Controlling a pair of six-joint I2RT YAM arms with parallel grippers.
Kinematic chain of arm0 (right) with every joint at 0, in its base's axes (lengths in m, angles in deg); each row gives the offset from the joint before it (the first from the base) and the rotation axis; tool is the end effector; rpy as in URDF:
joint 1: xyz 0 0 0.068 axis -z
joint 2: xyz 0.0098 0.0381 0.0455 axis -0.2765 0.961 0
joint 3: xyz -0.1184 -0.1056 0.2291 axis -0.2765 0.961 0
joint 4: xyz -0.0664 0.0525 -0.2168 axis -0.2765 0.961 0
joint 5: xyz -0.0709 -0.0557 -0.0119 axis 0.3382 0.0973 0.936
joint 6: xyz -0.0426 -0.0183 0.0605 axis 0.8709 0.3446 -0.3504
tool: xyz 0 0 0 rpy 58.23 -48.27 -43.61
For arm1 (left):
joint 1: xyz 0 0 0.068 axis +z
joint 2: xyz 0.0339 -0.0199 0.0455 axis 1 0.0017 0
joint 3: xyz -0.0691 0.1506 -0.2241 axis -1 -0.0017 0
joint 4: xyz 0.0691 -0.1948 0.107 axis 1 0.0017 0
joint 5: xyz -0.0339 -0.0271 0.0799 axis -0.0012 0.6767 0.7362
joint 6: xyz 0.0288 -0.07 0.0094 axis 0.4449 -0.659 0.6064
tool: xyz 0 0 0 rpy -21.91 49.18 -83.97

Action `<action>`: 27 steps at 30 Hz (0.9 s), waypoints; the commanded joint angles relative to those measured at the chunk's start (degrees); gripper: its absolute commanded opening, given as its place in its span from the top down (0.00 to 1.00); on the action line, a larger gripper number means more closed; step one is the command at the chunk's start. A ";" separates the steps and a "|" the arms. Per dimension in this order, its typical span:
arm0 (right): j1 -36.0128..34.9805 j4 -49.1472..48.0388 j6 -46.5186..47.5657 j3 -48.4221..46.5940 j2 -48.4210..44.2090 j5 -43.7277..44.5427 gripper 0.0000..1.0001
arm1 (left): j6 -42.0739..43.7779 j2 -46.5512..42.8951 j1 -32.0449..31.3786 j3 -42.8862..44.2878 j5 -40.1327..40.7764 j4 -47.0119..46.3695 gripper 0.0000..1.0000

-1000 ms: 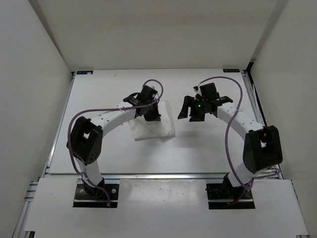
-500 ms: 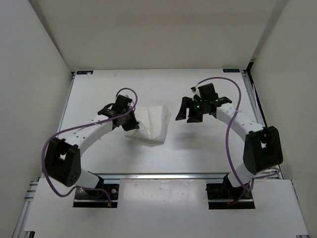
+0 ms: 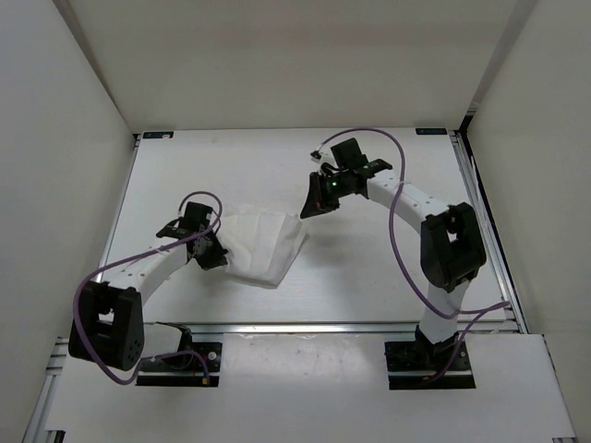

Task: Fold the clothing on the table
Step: Fold the skirt

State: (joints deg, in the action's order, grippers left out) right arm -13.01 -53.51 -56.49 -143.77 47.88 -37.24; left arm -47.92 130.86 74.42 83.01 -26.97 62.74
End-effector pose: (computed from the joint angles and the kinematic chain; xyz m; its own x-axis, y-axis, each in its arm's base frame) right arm 0.3290 0.2221 0.2461 -0.8896 -0.1427 -0.4339 -0.4075 0.6771 0.6128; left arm 0.2033 -0.0572 0.1729 -0.8339 -0.4845 -0.2643 -0.4200 0.8678 -0.2657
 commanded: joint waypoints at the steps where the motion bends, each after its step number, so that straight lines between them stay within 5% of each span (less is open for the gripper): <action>1: -1.44 0.03 0.08 -4.90 2.89 -6.43 1.00 | 0.97 -4.81 3.09 1.19 0.88 -0.29 0.94; 11: -1.53 -1.12 -2.21 -8.34 13.87 -15.93 0.98 | -0.44 -2.89 2.21 7.34 0.01 -0.65 0.97; 27: 1.63 7.67 3.94 -9.83 20.75 -5.30 1.00 | 2.37 -3.42 7.31 -1.09 4.14 0.58 0.96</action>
State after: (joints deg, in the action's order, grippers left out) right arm -12.38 -48.48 -54.52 -152.14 69.49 -45.08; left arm -46.28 128.74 80.91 83.33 -25.00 62.83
